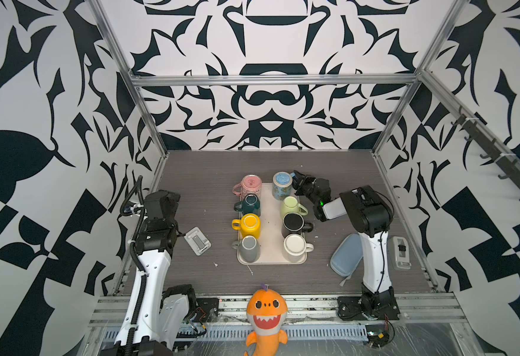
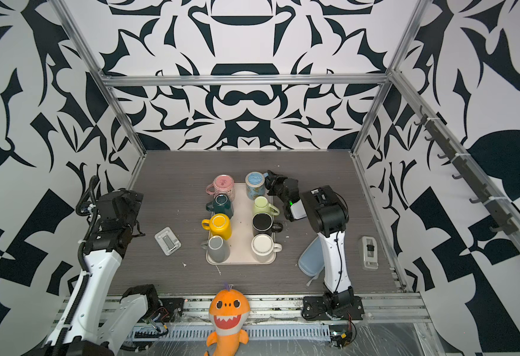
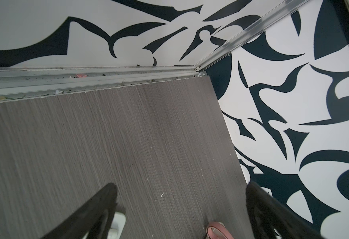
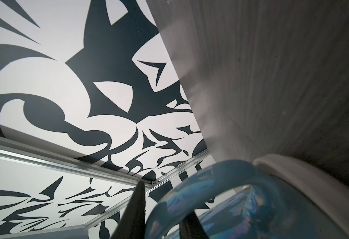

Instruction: Turn the mug right side up

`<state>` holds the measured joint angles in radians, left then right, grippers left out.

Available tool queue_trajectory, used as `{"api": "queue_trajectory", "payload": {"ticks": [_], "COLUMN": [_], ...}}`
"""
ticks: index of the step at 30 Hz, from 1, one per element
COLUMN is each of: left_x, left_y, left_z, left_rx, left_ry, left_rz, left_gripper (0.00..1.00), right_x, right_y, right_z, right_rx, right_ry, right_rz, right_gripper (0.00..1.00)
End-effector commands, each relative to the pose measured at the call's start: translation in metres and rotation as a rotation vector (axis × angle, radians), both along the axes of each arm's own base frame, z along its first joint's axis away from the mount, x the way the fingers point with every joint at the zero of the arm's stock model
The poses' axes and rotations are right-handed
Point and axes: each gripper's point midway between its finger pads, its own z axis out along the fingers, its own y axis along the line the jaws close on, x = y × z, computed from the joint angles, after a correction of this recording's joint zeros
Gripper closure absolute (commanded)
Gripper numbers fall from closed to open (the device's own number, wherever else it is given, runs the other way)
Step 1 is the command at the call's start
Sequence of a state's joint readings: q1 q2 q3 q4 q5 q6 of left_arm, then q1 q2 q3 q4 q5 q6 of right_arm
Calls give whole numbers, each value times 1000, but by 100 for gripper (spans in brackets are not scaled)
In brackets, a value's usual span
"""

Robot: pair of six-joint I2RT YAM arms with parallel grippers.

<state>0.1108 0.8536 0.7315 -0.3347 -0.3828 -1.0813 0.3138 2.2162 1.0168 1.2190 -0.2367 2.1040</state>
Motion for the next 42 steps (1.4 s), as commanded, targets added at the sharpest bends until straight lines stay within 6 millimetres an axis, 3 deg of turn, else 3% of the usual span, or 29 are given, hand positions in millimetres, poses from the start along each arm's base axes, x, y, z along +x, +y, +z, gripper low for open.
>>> {"api": "queue_trajectory", "payload": {"ticks": [1, 7, 12, 42], "left_x": [-7, -7, -7, -14], "left_y": [4, 5, 5, 4], "left_z": [2, 3, 3, 8], "left_rx": [11, 17, 17, 21], "left_ry": [8, 10, 9, -10], "left_rz": [27, 32, 31, 29], "left_gripper": [0, 0, 0, 0], "right_x": [5, 5, 5, 1], "right_y": [-2, 0, 2, 33], "right_z": [0, -3, 1, 69], "right_rx": [196, 197, 195, 24], "right_ry": [114, 121, 110, -184], "right_rz": [-23, -19, -6, 199], "right_gripper": [86, 100, 100, 100]}}
